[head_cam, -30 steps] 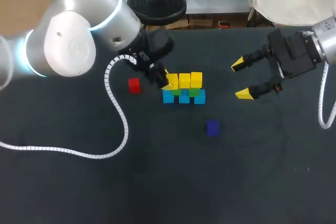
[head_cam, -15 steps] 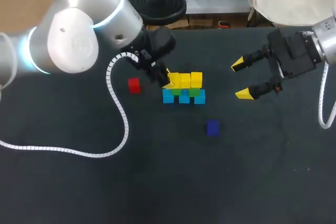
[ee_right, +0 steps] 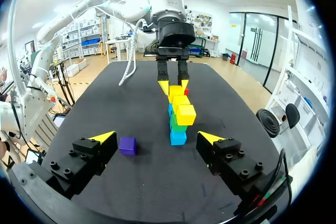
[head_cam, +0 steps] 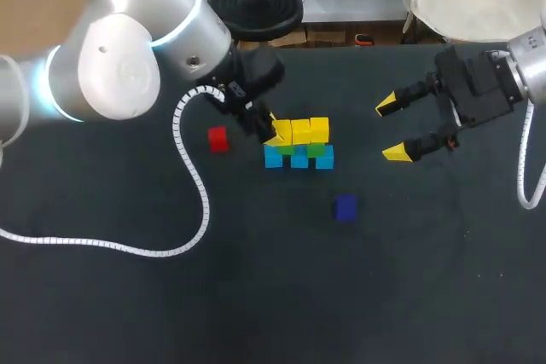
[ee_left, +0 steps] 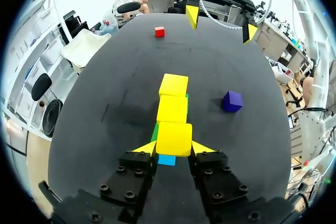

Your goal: Place the blue cubes, place green cubes on the blue cubes, place the yellow cubes on the green cubes, then place the red cubes on the yellow cubes, and place purple cube on the red cubes.

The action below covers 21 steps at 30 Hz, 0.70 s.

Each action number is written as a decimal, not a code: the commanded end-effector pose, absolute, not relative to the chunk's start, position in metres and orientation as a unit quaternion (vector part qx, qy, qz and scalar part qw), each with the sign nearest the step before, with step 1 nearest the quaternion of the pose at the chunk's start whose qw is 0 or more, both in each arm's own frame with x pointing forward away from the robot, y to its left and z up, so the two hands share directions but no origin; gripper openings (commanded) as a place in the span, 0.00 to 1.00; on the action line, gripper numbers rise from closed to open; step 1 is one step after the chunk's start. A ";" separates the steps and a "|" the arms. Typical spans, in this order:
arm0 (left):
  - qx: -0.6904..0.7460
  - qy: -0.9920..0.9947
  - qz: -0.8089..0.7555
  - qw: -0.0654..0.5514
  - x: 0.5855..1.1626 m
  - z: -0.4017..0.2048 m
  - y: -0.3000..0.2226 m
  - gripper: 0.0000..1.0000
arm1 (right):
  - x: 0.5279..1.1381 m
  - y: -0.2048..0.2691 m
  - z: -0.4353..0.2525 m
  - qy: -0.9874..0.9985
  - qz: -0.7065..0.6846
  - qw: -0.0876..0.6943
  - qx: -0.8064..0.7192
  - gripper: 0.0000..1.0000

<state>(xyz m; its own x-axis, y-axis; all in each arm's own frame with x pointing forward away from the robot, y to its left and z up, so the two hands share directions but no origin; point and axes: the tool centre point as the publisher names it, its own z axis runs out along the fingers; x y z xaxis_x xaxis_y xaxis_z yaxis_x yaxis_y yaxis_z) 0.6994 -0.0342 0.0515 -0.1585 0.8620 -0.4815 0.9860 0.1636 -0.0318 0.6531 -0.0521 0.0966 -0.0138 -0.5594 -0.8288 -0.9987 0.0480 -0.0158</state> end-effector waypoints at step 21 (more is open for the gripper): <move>0.618 0.744 -0.175 0.181 0.700 0.050 -0.033 0.00 | 0.653 -0.052 0.096 0.636 0.319 0.345 -0.612 1.00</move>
<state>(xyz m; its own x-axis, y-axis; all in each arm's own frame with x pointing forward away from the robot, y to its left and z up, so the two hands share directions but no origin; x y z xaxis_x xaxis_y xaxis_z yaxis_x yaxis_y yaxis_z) 0.6997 -0.0334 0.0510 -0.1693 0.8575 -0.4858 0.9841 0.1736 -0.0364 0.6531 -0.0521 0.0967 -0.0138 -0.5594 -0.8288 -0.9987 0.0480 -0.0158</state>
